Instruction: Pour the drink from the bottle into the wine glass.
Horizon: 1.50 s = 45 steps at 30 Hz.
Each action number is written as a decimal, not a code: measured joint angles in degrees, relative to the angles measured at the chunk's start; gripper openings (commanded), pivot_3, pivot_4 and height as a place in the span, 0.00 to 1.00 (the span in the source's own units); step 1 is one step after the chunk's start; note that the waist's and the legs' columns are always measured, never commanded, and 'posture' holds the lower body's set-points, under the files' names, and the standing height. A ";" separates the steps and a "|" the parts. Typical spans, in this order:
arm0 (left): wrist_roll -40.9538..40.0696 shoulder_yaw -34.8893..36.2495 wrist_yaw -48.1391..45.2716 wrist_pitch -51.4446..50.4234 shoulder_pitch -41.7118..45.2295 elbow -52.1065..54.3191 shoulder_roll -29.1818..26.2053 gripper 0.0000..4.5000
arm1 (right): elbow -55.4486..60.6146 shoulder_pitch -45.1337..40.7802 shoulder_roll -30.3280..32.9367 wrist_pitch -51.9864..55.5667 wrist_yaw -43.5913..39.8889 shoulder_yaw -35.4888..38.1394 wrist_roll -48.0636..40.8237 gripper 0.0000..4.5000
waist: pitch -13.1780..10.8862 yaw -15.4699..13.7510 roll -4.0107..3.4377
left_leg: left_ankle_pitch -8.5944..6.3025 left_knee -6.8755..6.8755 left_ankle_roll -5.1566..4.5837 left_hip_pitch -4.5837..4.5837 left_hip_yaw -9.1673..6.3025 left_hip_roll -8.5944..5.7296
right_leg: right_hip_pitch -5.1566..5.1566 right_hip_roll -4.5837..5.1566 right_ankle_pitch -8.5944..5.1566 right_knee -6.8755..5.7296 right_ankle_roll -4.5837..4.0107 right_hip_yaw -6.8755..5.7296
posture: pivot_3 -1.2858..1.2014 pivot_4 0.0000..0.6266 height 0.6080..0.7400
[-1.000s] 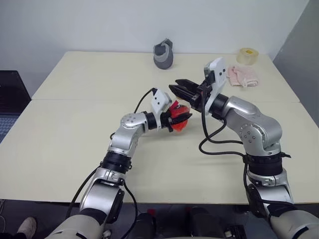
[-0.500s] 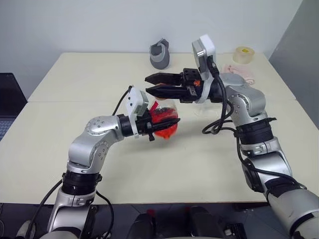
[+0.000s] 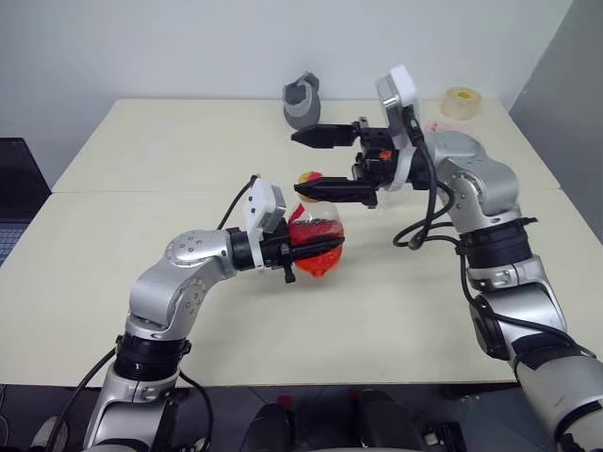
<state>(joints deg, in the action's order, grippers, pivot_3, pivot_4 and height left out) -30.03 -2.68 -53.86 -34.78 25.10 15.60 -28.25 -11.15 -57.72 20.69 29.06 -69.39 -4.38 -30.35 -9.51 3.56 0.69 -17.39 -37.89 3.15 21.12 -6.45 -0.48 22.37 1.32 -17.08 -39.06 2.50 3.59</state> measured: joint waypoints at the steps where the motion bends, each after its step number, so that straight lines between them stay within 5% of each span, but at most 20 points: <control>1: 0.10 0.05 0.19 0.22 -0.31 -0.56 -0.18 0.23 | 1.16 0.93 0.57 0.90 1.44 0.64 -0.04 1.00 | -0.02 -0.14 -0.01 | -0.01 -0.02 -0.03 0.02 0.00 -0.01 | 0.01 0.00 0.00 0.00 0.00 0.00 | 0.52 0.24 1.00; 11: 8.27 -0.77 1.96 13.05 7.84 -20.90 3.66 0.23 | 22.14 10.84 -1.67 12.67 22.16 2.84 -2.20 1.00 | -0.02 -0.84 -0.01 | 0.02 -0.05 0.03 0.04 0.00 -0.05 | 0.00 -0.02 0.00 0.01 0.00 -0.05 | 0.52 0.24 1.00; 25: 13.74 -4.32 -2.21 25.38 15.42 -35.53 10.61 0.23 | 14.77 9.33 -7.55 7.79 33.46 -0.43 7.02 1.00 | 0.00 -0.20 0.01 | 0.09 -0.16 0.13 0.92 0.15 -0.11 | 1.10 -0.03 0.02 -0.39 0.00 0.05 | 0.52 0.24 1.00; 28: 13.74 -4.31 -3.00 25.39 15.41 -35.52 10.58 0.23 | 14.80 9.32 -7.58 8.30 33.46 -0.36 6.76 0.86 | 0.00 -0.16 0.01 | 0.09 -0.20 0.12 0.91 0.13 -0.10 | 1.10 -0.03 0.02 -0.47 0.00 0.05 | 0.52 0.24 1.00; 36: 13.77 -4.22 -3.01 25.33 15.34 -35.42 10.39 0.22 | 15.39 9.32 -7.59 10.60 33.14 -0.01 4.28 0.27 | 0.00 -0.16 0.01 | 0.11 -0.27 0.10 0.88 0.11 -0.12 | 1.10 -0.06 0.02 -0.63 0.00 0.04 | 0.52 0.24 1.00; 45: 11.36 -2.81 -2.62 19.78 7.63 -22.24 6.85 0.22 | 13.10 7.94 -7.15 7.95 24.30 -2.34 3.20 0.28 | 0.00 0.40 0.01 | 0.11 -0.26 0.10 0.87 0.13 -0.06 | 1.14 -0.06 0.02 -0.68 0.00 0.09 | 0.52 0.24 1.00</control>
<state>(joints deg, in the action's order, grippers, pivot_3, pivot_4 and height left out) -18.67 -5.49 -56.47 -15.00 32.72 -6.64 -21.40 1.95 -49.78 13.55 37.00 -45.09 -6.72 -27.15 -9.51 3.95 0.70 -17.28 -38.15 3.25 21.99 -6.32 -0.54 23.50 1.26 -17.07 -39.74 2.49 3.68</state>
